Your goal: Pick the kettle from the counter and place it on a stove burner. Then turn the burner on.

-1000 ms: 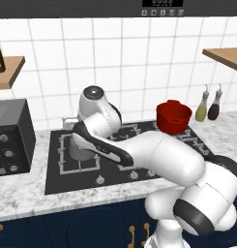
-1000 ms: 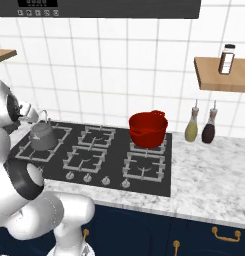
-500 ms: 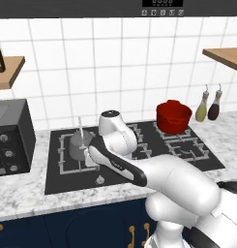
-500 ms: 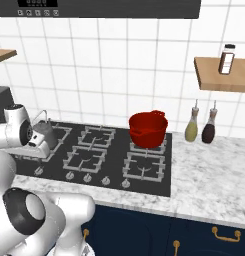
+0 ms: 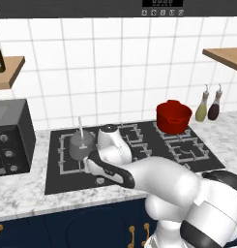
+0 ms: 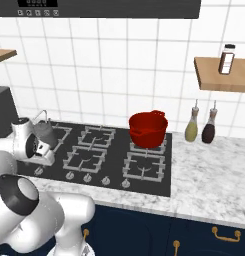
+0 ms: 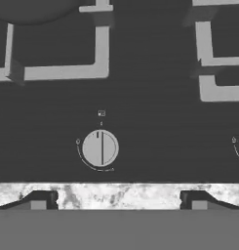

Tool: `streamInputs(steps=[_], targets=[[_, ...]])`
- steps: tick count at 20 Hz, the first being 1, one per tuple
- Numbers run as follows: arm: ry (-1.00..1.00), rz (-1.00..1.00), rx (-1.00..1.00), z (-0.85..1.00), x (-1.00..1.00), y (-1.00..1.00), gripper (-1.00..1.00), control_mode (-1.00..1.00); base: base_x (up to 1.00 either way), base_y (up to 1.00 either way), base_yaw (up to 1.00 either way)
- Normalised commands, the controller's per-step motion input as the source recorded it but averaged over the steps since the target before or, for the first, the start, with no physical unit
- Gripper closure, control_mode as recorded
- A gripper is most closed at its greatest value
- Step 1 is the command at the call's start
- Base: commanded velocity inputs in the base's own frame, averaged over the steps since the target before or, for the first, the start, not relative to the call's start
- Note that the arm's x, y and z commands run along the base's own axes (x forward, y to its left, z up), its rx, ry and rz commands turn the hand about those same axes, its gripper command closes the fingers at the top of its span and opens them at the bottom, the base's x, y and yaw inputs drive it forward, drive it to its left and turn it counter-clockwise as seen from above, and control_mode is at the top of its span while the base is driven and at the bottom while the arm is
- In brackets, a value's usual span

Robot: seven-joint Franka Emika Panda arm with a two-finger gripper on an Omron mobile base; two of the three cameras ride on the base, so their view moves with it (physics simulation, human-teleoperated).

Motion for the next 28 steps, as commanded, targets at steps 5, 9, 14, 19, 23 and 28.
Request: streamInputs(steps=[5,9,14,19,23,28], targets=[[0.0,0.0,0.01,-0.21,0.08,0.12,-1.0,-1.0,0.0,0.0,0.0],[0.0,0.0,-0.05,-0.38,0.28,0.43,-1.0,-1.0,0.0,0.0,0.0],[0.01,0.0,-0.03,-0.24,0.21,0.13,-1.0,-1.0,0.0,0.0,0.0],[0.0,0.0,0.0,-0.15,0.09,-0.02,-1.0,-1.0,0.0,0.0,0.0],[0.0,0.0,-0.01,-0.2,0.0,-0.14,-1.0,-1.0,0.0,0.0,0.0],[0.0,0.01,0.0,-0.02,-0.05,-0.16,-1.0,-1.0,0.0,0.0,0.0]])
